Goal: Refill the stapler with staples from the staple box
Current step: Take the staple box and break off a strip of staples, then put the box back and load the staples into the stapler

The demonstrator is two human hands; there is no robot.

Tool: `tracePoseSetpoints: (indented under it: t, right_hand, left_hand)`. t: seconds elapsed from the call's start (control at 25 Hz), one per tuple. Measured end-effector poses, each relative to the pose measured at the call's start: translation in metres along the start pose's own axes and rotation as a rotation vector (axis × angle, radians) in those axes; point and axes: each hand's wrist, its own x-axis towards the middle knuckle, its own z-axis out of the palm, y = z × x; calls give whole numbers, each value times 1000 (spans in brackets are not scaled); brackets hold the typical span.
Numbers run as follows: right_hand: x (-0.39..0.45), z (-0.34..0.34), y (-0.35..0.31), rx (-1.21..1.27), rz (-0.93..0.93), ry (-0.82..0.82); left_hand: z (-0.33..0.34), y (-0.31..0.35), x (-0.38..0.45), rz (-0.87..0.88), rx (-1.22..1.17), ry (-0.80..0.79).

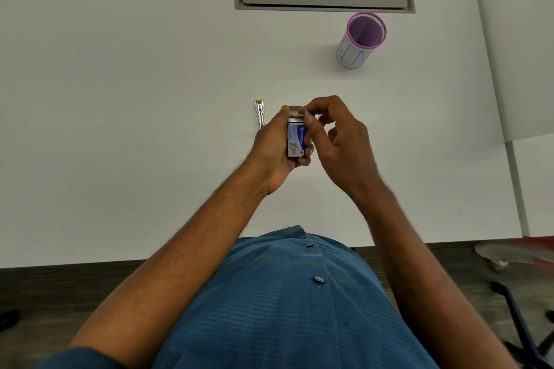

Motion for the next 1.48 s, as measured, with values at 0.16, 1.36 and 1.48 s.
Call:
tracePoseSetpoints:
  t: [0.16, 1.36, 1.48]
  right_hand:
    - [1, 8, 21, 66, 157, 228]
    - [25, 16, -2, 394, 453, -18]
    - [23, 19, 2, 466, 525, -72]
  left_hand:
    - [-9, 0, 9, -26, -36, -77]
    - [-10, -2, 13, -5, 47, -80]
    - [-9, -2, 11, 8, 57, -84]
